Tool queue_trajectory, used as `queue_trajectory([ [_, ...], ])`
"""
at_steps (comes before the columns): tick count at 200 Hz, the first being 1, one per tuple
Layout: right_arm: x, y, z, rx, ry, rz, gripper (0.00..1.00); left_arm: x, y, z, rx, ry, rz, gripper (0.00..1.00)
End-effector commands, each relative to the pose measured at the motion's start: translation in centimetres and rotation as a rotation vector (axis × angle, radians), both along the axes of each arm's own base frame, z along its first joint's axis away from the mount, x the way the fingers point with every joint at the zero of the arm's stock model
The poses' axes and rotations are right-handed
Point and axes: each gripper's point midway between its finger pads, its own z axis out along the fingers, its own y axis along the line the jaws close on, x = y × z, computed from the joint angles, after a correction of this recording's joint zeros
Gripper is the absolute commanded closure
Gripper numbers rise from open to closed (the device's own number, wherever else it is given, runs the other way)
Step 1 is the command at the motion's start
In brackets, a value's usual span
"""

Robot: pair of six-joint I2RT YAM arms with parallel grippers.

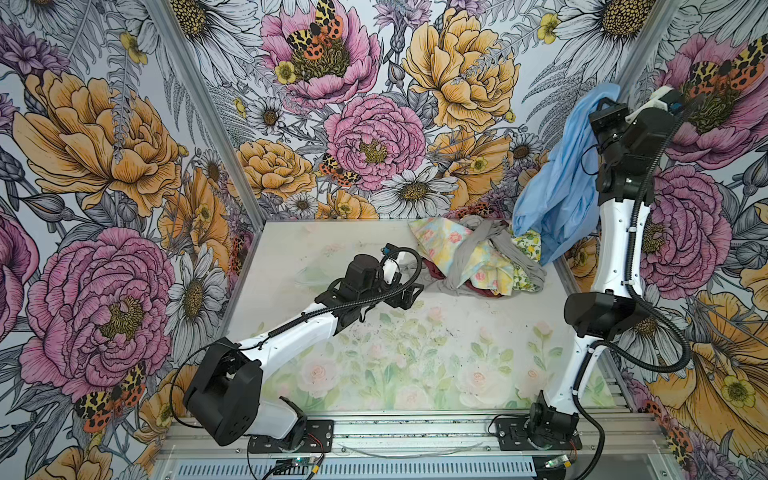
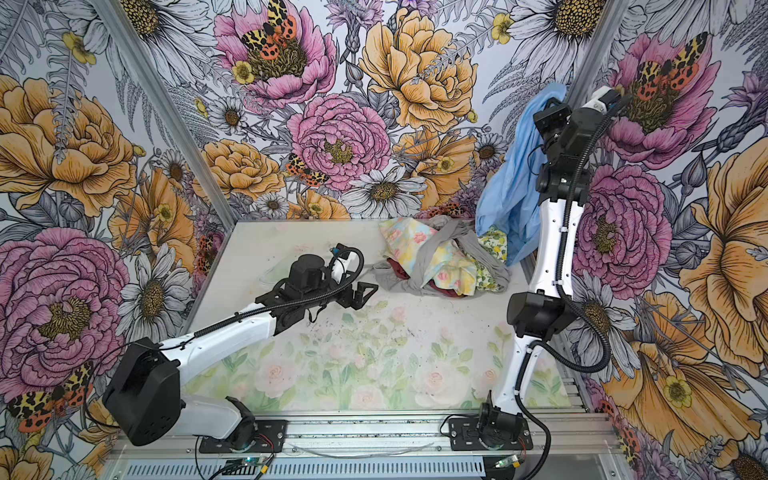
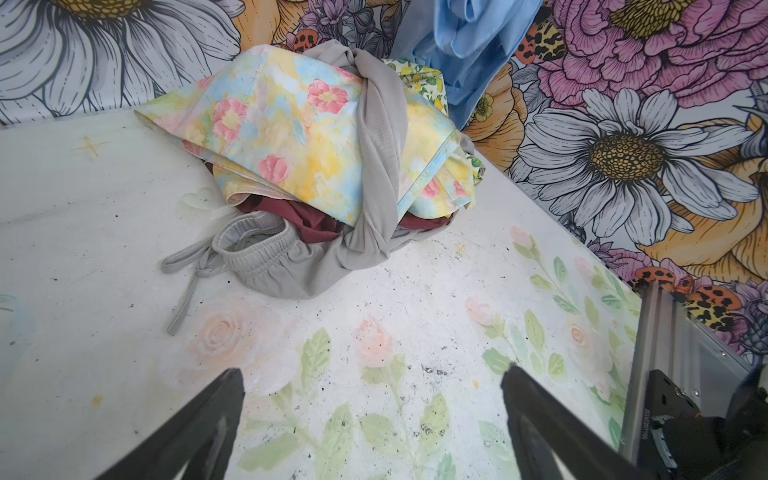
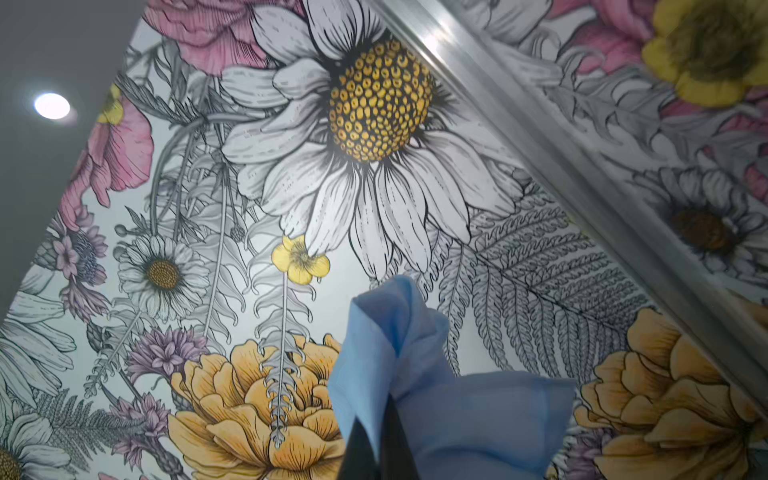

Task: Pick out a specific cloth from the pile
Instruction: 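Lift the light blue shirt up out of the pile with the right gripper, then grasp the hanging shirt with the left gripper beside the right gripper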

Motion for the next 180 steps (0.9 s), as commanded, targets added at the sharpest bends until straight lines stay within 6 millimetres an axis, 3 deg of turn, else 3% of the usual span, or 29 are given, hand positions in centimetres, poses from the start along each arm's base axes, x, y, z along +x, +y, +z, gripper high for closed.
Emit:
queue_trajectory([
  [1, -3.2, 6.9, 1.9, -0.069, -0.008, 0.164, 1.0, 1.3, 0.7, 1.2, -0.04, -0.018, 0.052, 0.03],
  [45, -6.5, 15.9, 1.7, -0.122, 0.004, 0.368, 1.0, 2.8, 2.6, 3.6, -0.132, -0.054, 0.153, 0.03],
  [64, -8.0, 19.5, 2.0, -0.156, -0.01, 0.451, 1.0, 2.6, 2.0, 5.6, -0.153, -0.09, 0.152, 0.02],
  [87, -9.3, 22.9, 0.8, -0.169, 0.005, 0.541, 1.0, 3.1, 0.6, 8.4, -0.195, -0.159, 0.17, 0.01],
  [104, -10.0, 24.8, -0.3, -0.179, 0.022, 0.575, 1.0, 3.7, -1.3, 9.8, -0.245, -0.194, 0.146, 0.01],
  [146, -11.5, 27.9, -2.6, -0.169, 0.07, 0.637, 1.0, 6.8, -6.3, 10.6, -0.327, -0.247, 0.117, 0.01],
  [179, -12.3, 28.9, -4.6, -0.145, 0.104, 0.664, 1.0, 9.4, -9.1, 12.5, -0.429, -0.338, 0.118, 0.01],
  [180, -12.3, 28.9, -4.6, -0.144, 0.104, 0.665, 1.0, 9.7, -9.4, 11.7, -0.421, -0.33, 0.12, 0.01],
])
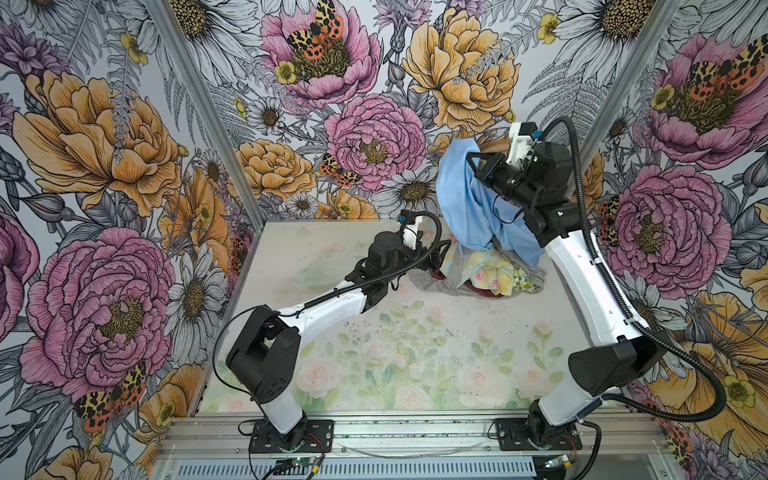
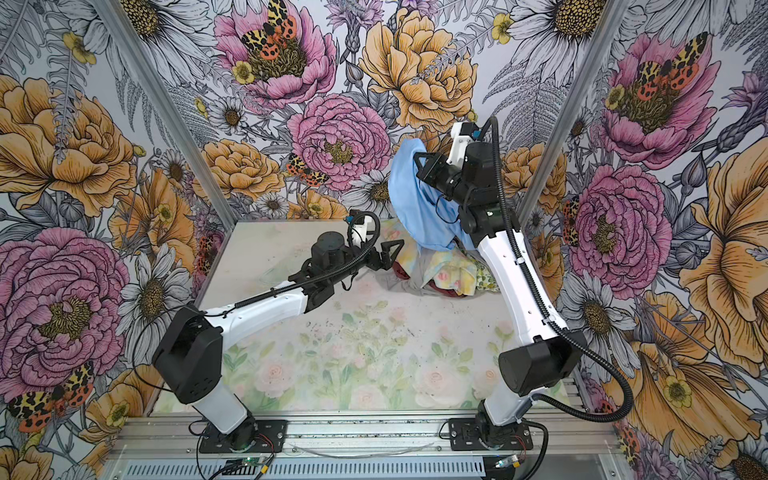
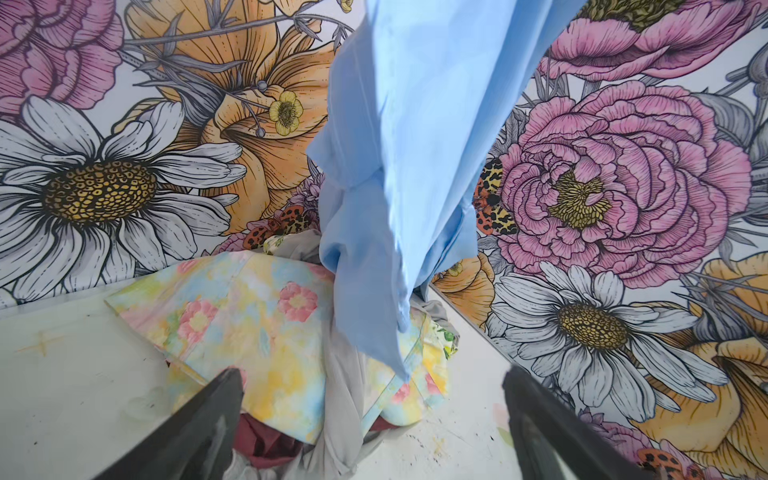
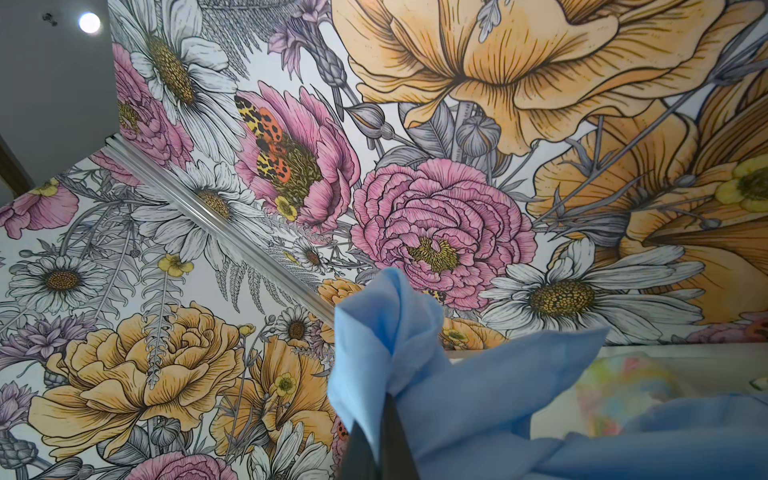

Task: Pick out a specific cloth from the pile
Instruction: 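Grasp the hanging shirt with the left gripper beside the right gripper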

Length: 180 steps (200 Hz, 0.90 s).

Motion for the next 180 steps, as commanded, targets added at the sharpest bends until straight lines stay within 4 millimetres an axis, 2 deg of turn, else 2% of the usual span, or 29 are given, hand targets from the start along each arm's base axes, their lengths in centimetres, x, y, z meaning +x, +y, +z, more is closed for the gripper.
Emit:
queue_trajectory([
  [1, -2.2, 0.1, 2.3, 0.031, -0.069, 0.015, 1.0, 2.0, -1.5, 2.5, -0.116, -0.098, 0.031, 0.01],
  [7, -2.3, 0.1, 2.1, 0.039, -0.063, 0.019, 1.0, 2.6, -2.1, 2.3, -0.124, -0.109, 0.03, 0.01],
  [13, -2.5, 0.2, 1.8, 0.045, -0.057, 0.021, 1.0, 3.0, -2.7, 3.0, -0.139, -0.135, 0.025, 0.01],
  [56, -2.6, -0.3, -0.1, 0.104, -0.014, -0.004, 1.0, 5.8, -6.7, 2.8, -0.218, -0.201, -0.044, 0.01],
  [65, -2.6, -0.6, -0.4, 0.108, -0.006, -0.02, 1.0, 6.3, -7.4, 3.1, -0.25, -0.209, -0.058, 0.04],
  [73, -2.5, -1.0, -0.9, 0.108, 0.004, -0.036, 1.0, 6.7, -8.1, 3.3, -0.272, -0.208, -0.073, 0.17],
  [84, -2.2, -1.7, -1.6, 0.108, 0.019, -0.06, 1.0, 7.1, -8.7, 3.7, -0.293, -0.206, -0.09, 0.51],
  [94, -1.9, -2.7, -2.3, 0.105, 0.032, -0.085, 1.0, 7.0, -9.2, 4.2, -0.299, -0.215, -0.122, 0.9],
  [99, -1.7, -3.2, -2.8, 0.104, 0.041, -0.099, 1.0, 7.0, -9.3, 4.4, -0.3, -0.213, -0.124, 1.0],
  [121, -0.9, -5.8, -5.0, 0.1, 0.087, -0.154, 1.0, 7.1, -8.4, 5.4, -0.291, -0.2, -0.111, 1.0],
  [167, 0.0, -10.5, -11.9, -0.001, 0.178, -0.26, 1.0, 7.1, -6.2, 8.9, -0.275, -0.191, -0.093, 1.0],
  [169, 0.0, -10.7, -12.1, -0.011, 0.179, -0.263, 0.99, 7.1, -6.2, 9.1, -0.274, -0.192, -0.093, 1.0],
  [180, -0.1, -11.4, -13.6, -0.061, 0.184, -0.269, 0.74, 7.2, -5.9, 10.1, -0.268, -0.191, -0.084, 1.0],
])
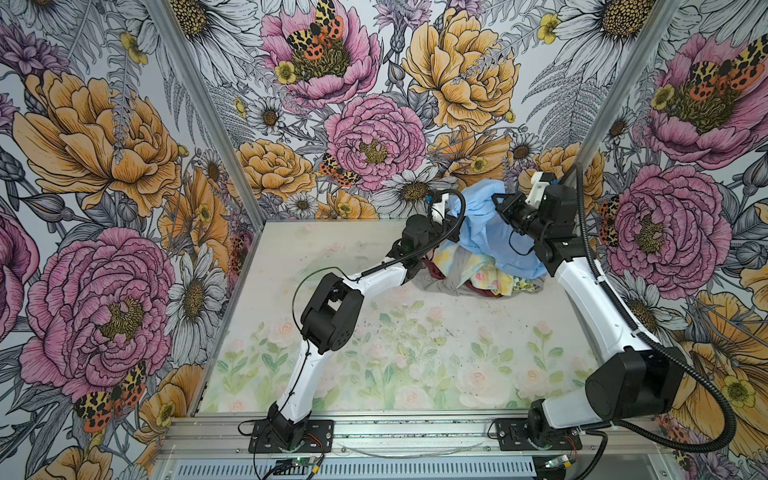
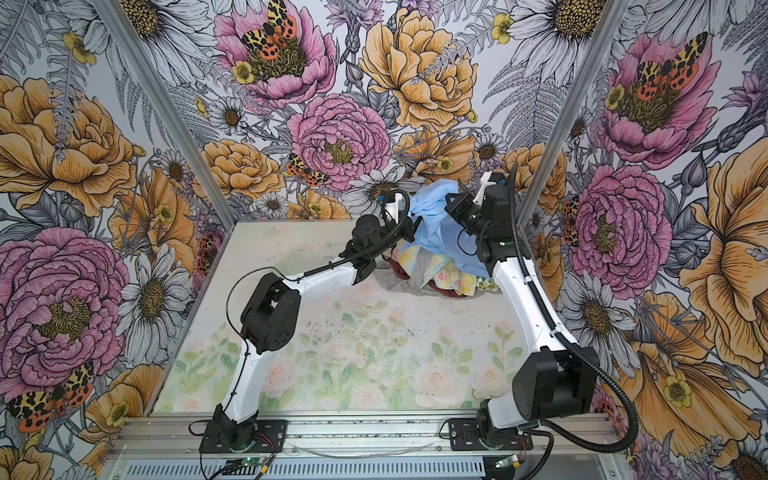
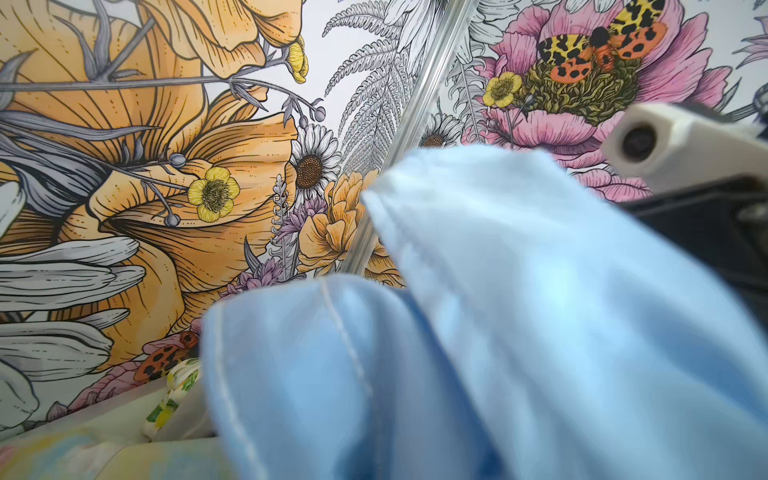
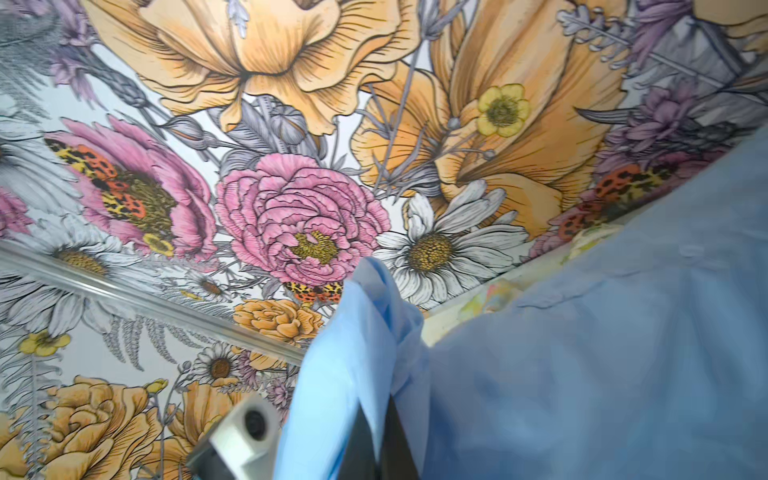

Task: Pick out a specific cloth from the pile
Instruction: 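Grasp the hanging shirt with the left gripper beside the right gripper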

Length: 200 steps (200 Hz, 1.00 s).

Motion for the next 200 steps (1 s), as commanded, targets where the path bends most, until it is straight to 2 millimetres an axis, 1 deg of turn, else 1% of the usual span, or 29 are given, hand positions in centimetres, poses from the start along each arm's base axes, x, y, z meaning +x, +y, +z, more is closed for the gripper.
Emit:
queue_trajectory([
  [1, -0.9, -1.2, -0.7, -0.103, -0.034, -0.006, 0.71, -1.1, 1.8, 7.5, -0.049, -0.07, -0.002, 1.0],
  [10, -0.9, -1.6, -1.9, -0.163, -0.034, 0.005, 0.52, -1.1, 1.7, 8.2, -0.044, -0.066, -0.006, 1.0],
  [24, -1.3, -2.3, -3.6, -0.267, -0.031, -0.002, 0.32, -0.8, 1.7, 9.1, -0.039, -0.045, -0.01, 1.0],
  [42, -1.7, -4.2, -6.1, -0.368, 0.005, -0.061, 0.1, -0.5, 1.7, 10.3, -0.042, -0.019, -0.009, 1.0],
  [52, -2.0, -5.5, -7.3, -0.386, 0.031, -0.096, 0.01, -0.1, 2.0, 11.0, -0.038, -0.01, 0.005, 1.0],
  [69, -2.3, -7.5, -9.1, -0.393, 0.083, -0.16, 0.01, 0.3, 2.1, 12.0, -0.011, -0.006, 0.003, 1.0],
  [95, -2.7, -10.0, -11.7, -0.309, 0.169, -0.25, 0.01, 0.3, 2.3, 13.3, -0.003, -0.02, 0.002, 1.0],
  [114, -2.8, -11.0, -13.1, -0.221, 0.198, -0.287, 0.01, -0.1, 2.3, 14.4, -0.014, -0.037, -0.01, 1.0],
  [128, -2.6, -11.4, -13.7, -0.127, 0.187, -0.302, 0.01, -0.5, 2.2, 15.0, -0.022, -0.048, -0.023, 1.0],
  [144, -2.0, -11.6, -14.1, 0.001, 0.147, -0.313, 0.01, -0.9, 2.0, 15.6, -0.029, -0.06, -0.039, 1.0],
  [159, -1.1, -11.5, -14.5, 0.085, 0.131, -0.309, 0.0, -1.1, 1.9, 15.9, -0.033, -0.063, -0.047, 1.0],
  [170, -0.3, -11.3, -14.9, 0.143, 0.123, -0.307, 0.01, -1.4, 1.7, 16.0, -0.034, -0.064, -0.055, 1.0],
  [176, 0.2, -11.4, -14.7, 0.179, 0.1, -0.311, 0.0, -1.5, 1.6, 16.0, -0.033, -0.062, -0.061, 1.0],
  [182, 0.7, -11.5, -15.1, 0.214, 0.097, -0.32, 0.01, -1.7, 1.7, 16.1, -0.031, -0.062, -0.064, 1.0],
  [200, 2.5, -11.9, -15.3, 0.311, 0.075, -0.346, 0.0, -2.0, 1.7, 15.9, -0.022, -0.054, -0.07, 1.0],
])
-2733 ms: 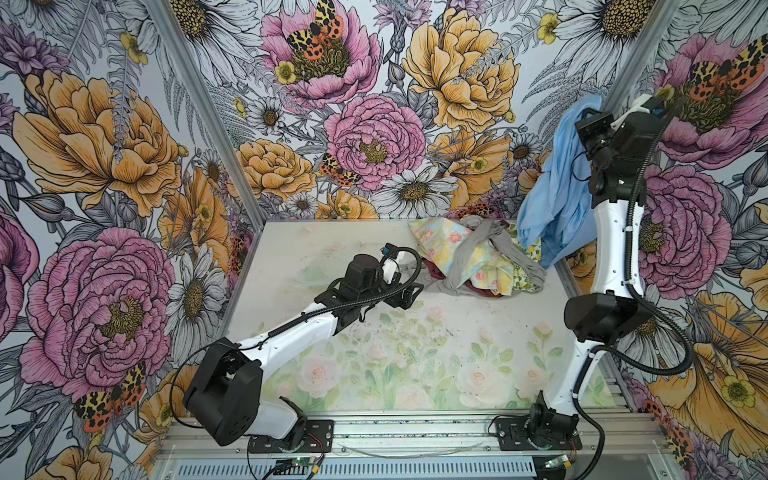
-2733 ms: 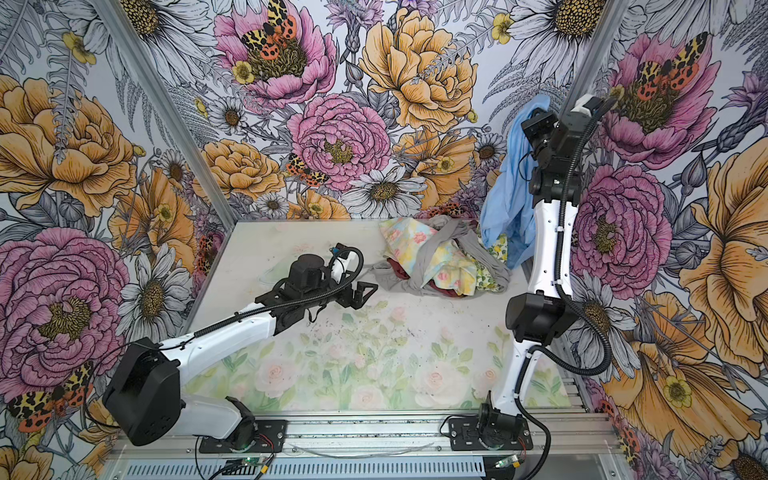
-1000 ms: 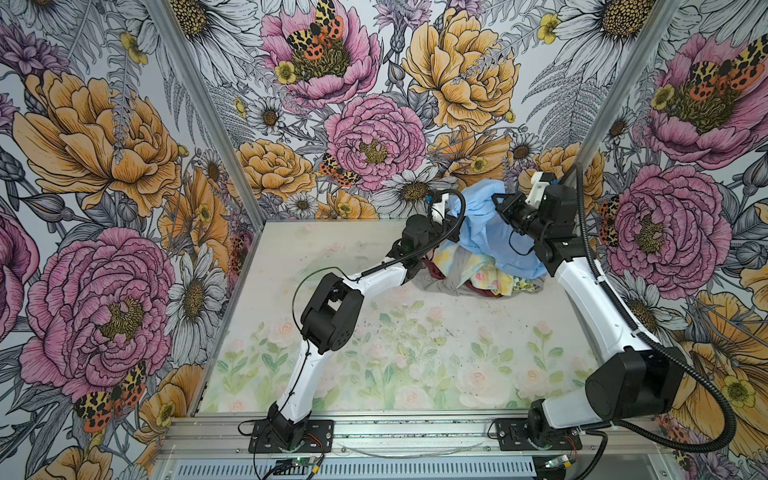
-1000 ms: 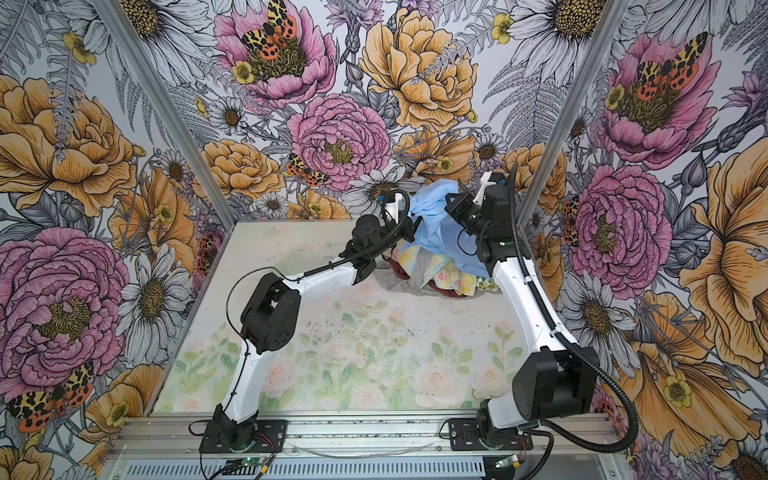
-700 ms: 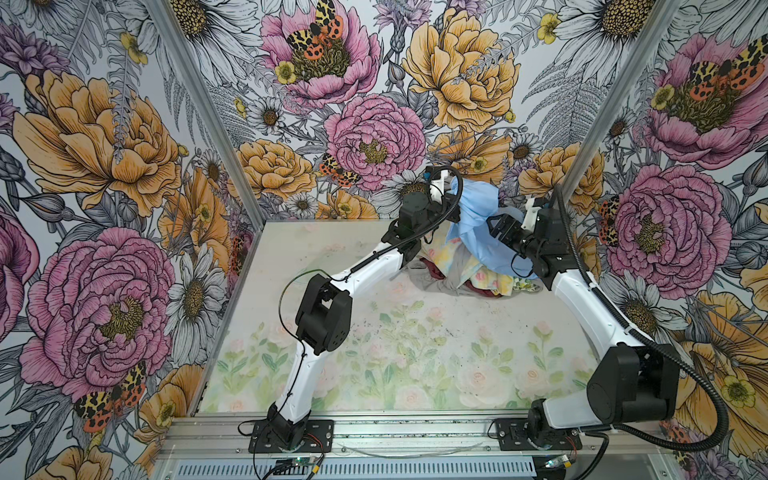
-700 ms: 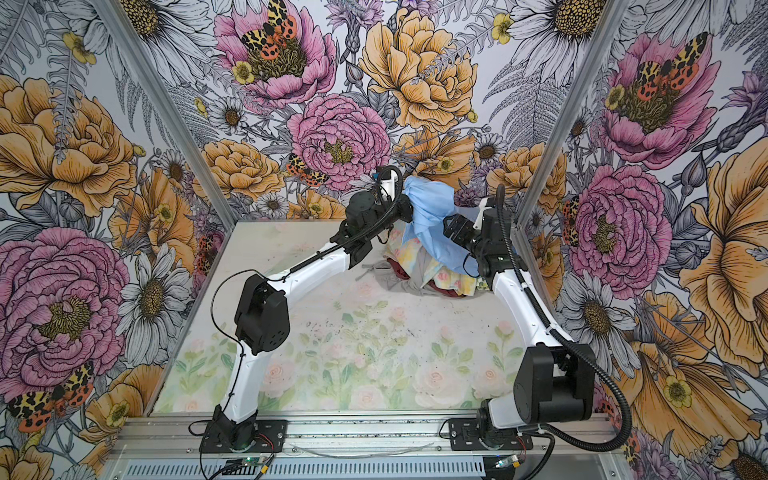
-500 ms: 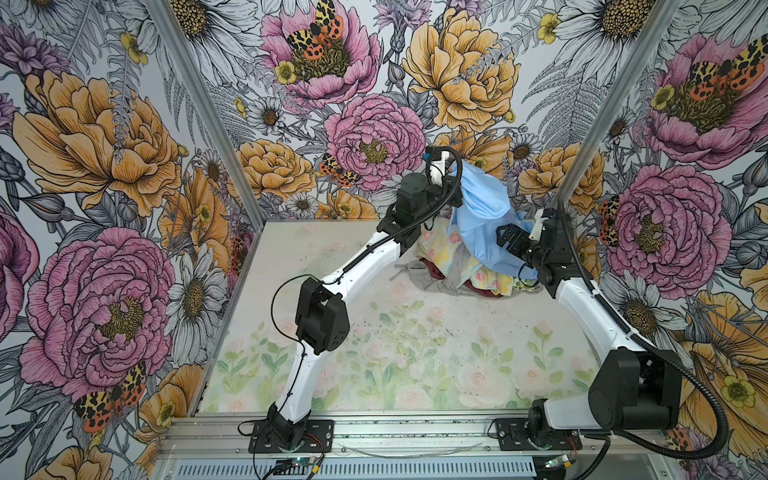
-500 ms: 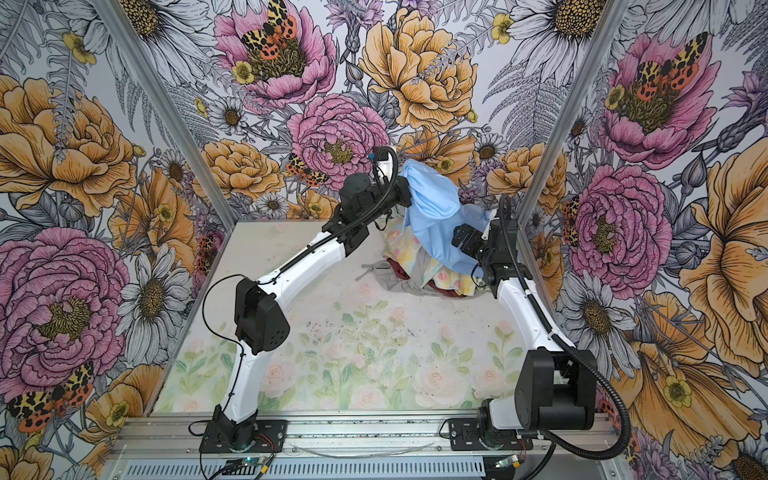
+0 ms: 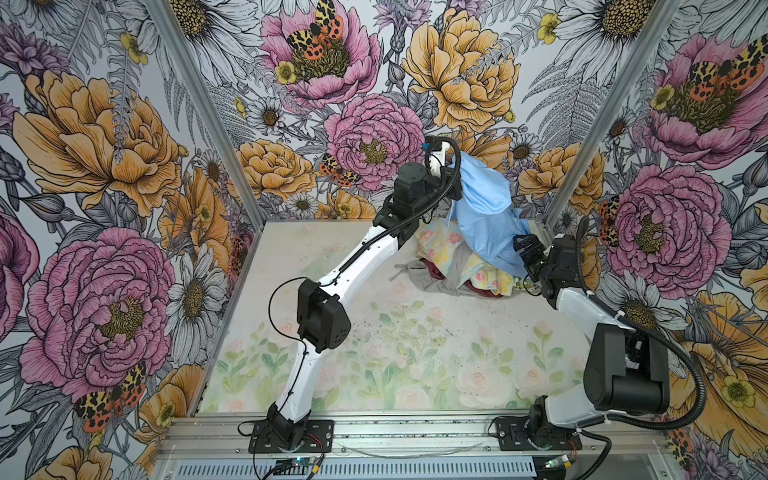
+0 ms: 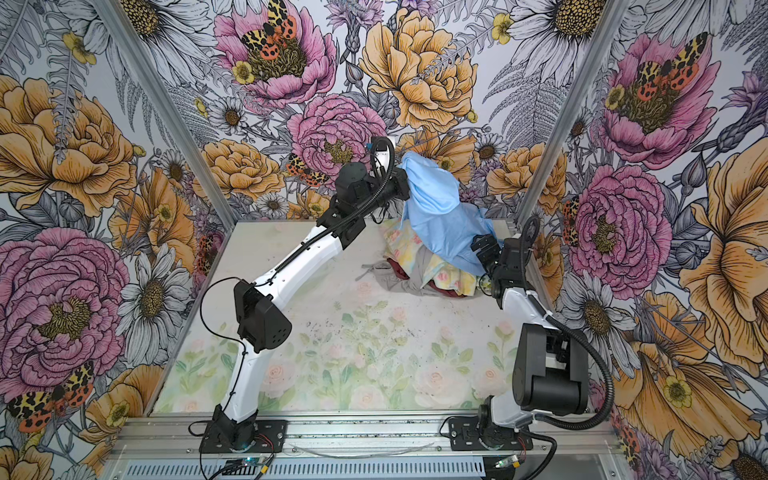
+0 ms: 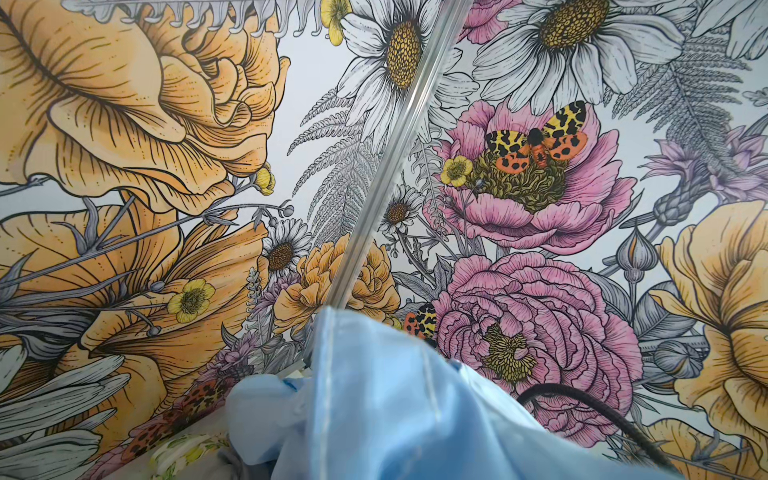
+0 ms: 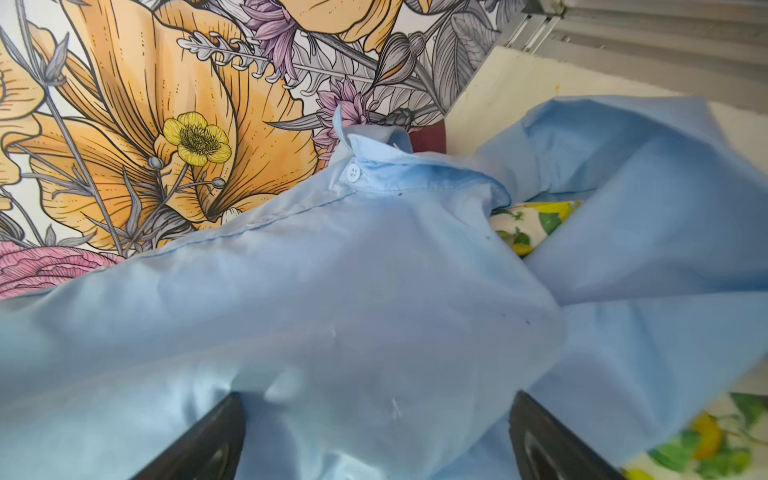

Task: Pick out a specific cloth from the pile
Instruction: 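Grasp the hanging shirt with the left gripper beside the right gripper, then hold the shirt with both grippers and lift it clear of the pile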

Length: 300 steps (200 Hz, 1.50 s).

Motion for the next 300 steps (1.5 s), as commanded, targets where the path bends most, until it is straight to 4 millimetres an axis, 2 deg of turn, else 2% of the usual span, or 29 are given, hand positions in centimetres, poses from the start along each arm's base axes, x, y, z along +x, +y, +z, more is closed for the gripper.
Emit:
queue_trajectory([
  [1, 2.7, -0.1, 2.1, 0.171, -0.143, -0.039, 0.01, -1.4, 0.1, 2.0, -0.013, -0.045, -0.034, 1.0],
  [33, 6.5, 0.6, 1.8, 0.337, -0.157, -0.043, 0.01, -2.5, 0.4, 2.2, 0.002, -0.046, -0.049, 1.0],
  [41, 7.6, 0.8, 2.4, 0.361, -0.184, -0.027, 0.1, -2.8, 0.6, 2.4, 0.005, -0.05, -0.054, 1.0],
  [48, 8.5, 0.9, 3.5, 0.375, -0.226, -0.006, 0.26, -3.1, 0.6, 2.5, 0.01, -0.053, -0.059, 1.0],
  [55, 9.2, 0.9, 4.9, 0.377, -0.267, 0.013, 0.47, -3.3, 0.9, 2.6, 0.014, -0.057, -0.059, 1.0],
  [62, 9.7, 0.9, 6.1, 0.374, -0.288, 0.024, 0.86, -3.4, 1.1, 2.6, 0.019, -0.058, -0.058, 1.0],
  [65, 9.8, 0.9, 6.8, 0.369, -0.298, 0.031, 0.99, -3.5, 1.2, 2.7, 0.021, -0.061, -0.057, 1.0],
  [66, 9.9, 0.9, 7.0, 0.366, -0.301, 0.033, 1.0, -3.5, 1.3, 2.6, 0.023, -0.059, -0.057, 1.0],
  [82, 10.1, 1.4, 10.8, 0.295, -0.352, 0.08, 1.0, -3.5, 2.1, 2.7, 0.031, -0.057, -0.043, 1.0],
  [103, 9.4, 2.4, 15.7, 0.208, -0.419, 0.132, 1.0, -3.3, 3.2, 2.3, 0.052, -0.046, -0.024, 1.0],
  [136, 7.4, 5.2, 20.5, 0.103, -0.47, 0.223, 1.0, -2.3, 4.9, 0.9, 0.08, -0.02, 0.011, 1.0],
  [168, 5.3, 11.3, 25.3, -0.05, -0.514, 0.386, 1.0, -1.5, 7.2, 0.2, 0.132, -0.017, 0.08, 1.0],
  [193, 3.0, 17.2, 28.8, -0.15, -0.554, 0.526, 1.0, -0.9, 10.4, 0.4, 0.142, 0.0, 0.143, 1.0],
  [206, 1.7, 20.1, 30.0, -0.218, -0.57, 0.584, 1.0, -0.9, 12.3, 0.6, 0.144, 0.003, 0.186, 1.0],
  [212, 1.0, 21.5, 30.6, -0.236, -0.582, 0.612, 1.0, -0.4, 13.0, -0.1, 0.156, 0.013, 0.208, 1.0],
  [215, 0.6, 22.1, 30.9, -0.244, -0.589, 0.624, 1.0, -1.3, 14.0, 1.5, 0.142, -0.01, 0.221, 1.0],
  [223, 0.0, 23.4, 31.4, -0.259, -0.595, 0.647, 1.0, -1.5, 15.1, 1.7, 0.144, -0.01, 0.25, 1.0],
  [249, -2.7, 27.5, 33.4, -0.304, -0.664, 0.734, 1.0, -2.0, 17.4, 0.8, 0.167, -0.002, 0.299, 1.0],
  [267, -3.7, 29.2, 33.5, -0.304, -0.676, 0.768, 1.0, -2.6, 17.5, -0.6, 0.174, 0.0, 0.284, 1.0],
  [300, -3.1, 29.1, 31.4, -0.297, -0.618, 0.746, 1.0, -3.6, 15.7, -3.9, 0.145, 0.012, 0.179, 1.0],
])
